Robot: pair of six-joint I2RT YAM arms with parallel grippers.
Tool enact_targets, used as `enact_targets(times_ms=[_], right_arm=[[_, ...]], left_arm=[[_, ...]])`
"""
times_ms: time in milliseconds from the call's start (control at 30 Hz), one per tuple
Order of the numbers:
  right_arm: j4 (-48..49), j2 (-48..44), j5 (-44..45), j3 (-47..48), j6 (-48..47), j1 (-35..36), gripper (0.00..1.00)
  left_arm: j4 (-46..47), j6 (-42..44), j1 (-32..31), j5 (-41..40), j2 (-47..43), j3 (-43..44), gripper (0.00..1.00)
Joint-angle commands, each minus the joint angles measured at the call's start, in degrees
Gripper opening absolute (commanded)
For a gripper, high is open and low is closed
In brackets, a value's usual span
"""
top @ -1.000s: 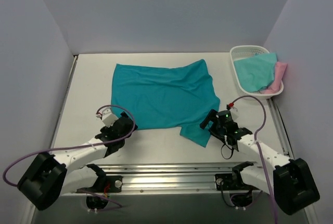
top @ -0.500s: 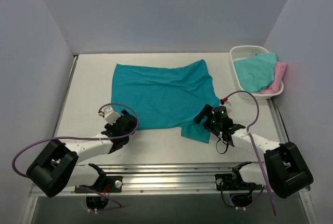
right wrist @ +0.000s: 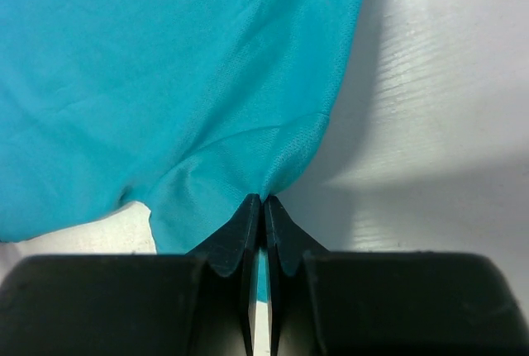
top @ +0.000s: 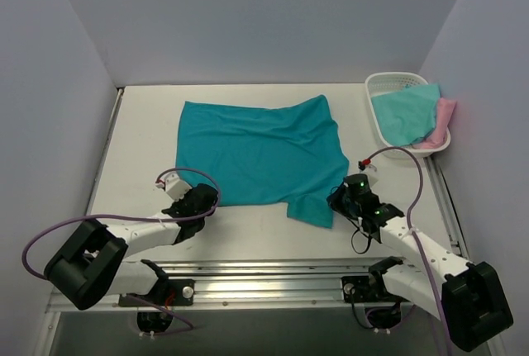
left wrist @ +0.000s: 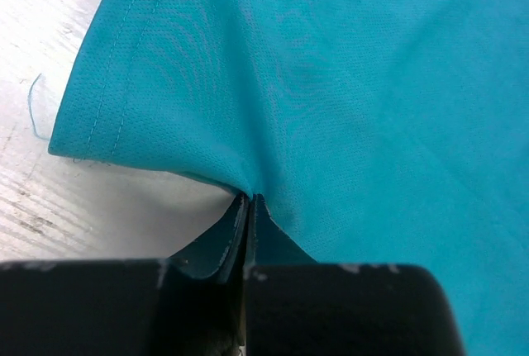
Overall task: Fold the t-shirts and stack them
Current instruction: Flatten the tshirt out
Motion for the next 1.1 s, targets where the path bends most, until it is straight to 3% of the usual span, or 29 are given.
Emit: enact_targets(times_ms=[0, 133, 467, 567, 767, 933, 1067], right_arm=[[-4.26, -3.28, 2.66, 1.26, -0.53, 0.53, 0.00], [-7.95, -6.97, 2.49, 3.63, -1.06, 0.71, 0.00], [-29.11, -23.49, 9.95, 25.41, -7.03, 1.24, 0.00], [-33.51, -27.80, 12.24, 33.85, -8.79, 1.24, 0.00], [-38.11, -31.50, 17.42, 47.12, -12.04, 0.53, 0.00], [-32.93, -32.30, 15.94, 51.45, -13.80, -1.31, 0.00], [-27.05, -31.16, 11.56, 54.70, -15.64, -6.83, 0.00]], left_arm=[[-0.05, -1.48, -0.10, 1.63, 1.53, 0.46, 0.02], [-1.88, 2.11, -1.32, 1.20, -3.73, 1.42, 0.02], [-34.98, 10.12, -15.46, -17.69, -29.84, 18.99, 0.02], [-39.84, 12.75, -17.85, -20.51, -35.55, 24.26, 0.02], [-41.78, 22.24, -19.70, -20.52, -41.71, 34.10, 0.02], [-37.40, 33.73, -19.79, -18.06, -41.46, 42.28, 0.02], [-31.27, 41.66, -19.79, -14.47, -40.14, 48.17, 0.02]])
